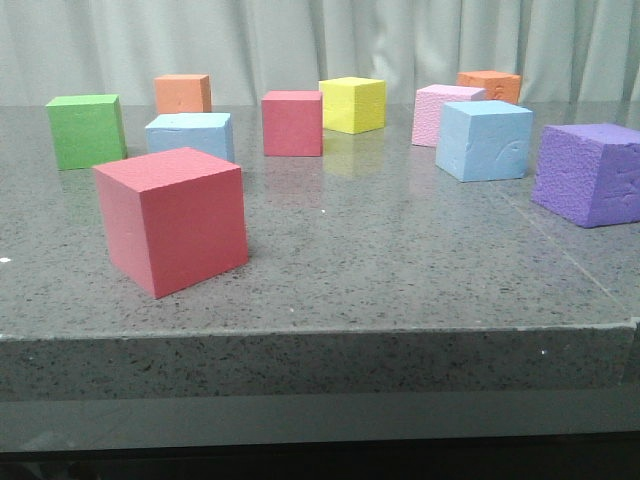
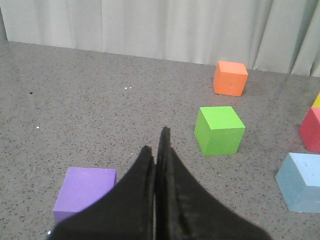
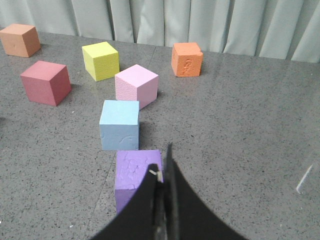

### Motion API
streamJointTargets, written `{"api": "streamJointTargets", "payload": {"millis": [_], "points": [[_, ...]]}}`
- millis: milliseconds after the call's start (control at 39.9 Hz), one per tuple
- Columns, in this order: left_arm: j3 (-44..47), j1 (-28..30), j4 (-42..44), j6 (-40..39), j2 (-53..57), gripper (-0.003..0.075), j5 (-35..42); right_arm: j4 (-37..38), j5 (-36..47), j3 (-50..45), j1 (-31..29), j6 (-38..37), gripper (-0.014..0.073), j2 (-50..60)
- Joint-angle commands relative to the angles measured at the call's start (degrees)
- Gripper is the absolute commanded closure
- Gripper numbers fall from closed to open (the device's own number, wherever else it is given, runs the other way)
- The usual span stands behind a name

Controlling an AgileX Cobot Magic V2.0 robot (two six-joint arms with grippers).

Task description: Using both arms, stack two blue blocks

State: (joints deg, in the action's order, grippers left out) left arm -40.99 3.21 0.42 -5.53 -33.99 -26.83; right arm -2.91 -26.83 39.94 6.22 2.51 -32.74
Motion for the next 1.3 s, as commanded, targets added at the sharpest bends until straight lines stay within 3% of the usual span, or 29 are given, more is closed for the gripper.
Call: {"api": "streamJointTargets", "payload": {"millis": [0,176,276,376,527,602,702,953,1279], "points": [[-2.1,-0.4,0.1,-0.2,-0.4,0.0741,4.6,0.6,5.0,2.2,-0.5,0.5,0.0660,-0.3],[-2.1,-0.4,0.1,-0.2,-0.4,0.0738,5.1,0.6,5.0,2.2,-0.5,0.5,0.0644,-0.3],[-2.1,-0.4,0.1,-0.2,-0.4,0.0696,5.1,0.6,5.0,2.2,-0.5,0.5,0.0561,-0.3],[-2.1,-0.4,0.1,-0.2,-0.4,0.0537,5.7,0.6,5.0,2.2,-0.5,0.5,0.0409,-0.3],[-2.1,-0.4,0.1,-0.2,-0.4,0.0166,6.4,0.6,4.3,2.2,-0.5,0.5,0.0120,-0.3],[-2.1,-0.4,0.1,-0.2,-0.4,0.0066,6.5,0.6,3.2,2.2,-0.4,0.5,0.0018,-0.3],[-2.1,-0.4,0.1,-0.2,-0.4,0.0050,6.5,0.6,2.3,2.1,-0.4,0.5,-0.0064,-0.3],[-2.1,-0.4,0.1,-0.2,-0.4,0.0050,6.5,-1.3,3.3,2.3,-0.4,0.5,-0.0062,-2.3],[-2.1,-0.4,0.1,-0.2,-0.4,0.0050,6.7,-2.8,-4.3,15.7,-0.4,0.5,-0.0062,-23.9]]}}
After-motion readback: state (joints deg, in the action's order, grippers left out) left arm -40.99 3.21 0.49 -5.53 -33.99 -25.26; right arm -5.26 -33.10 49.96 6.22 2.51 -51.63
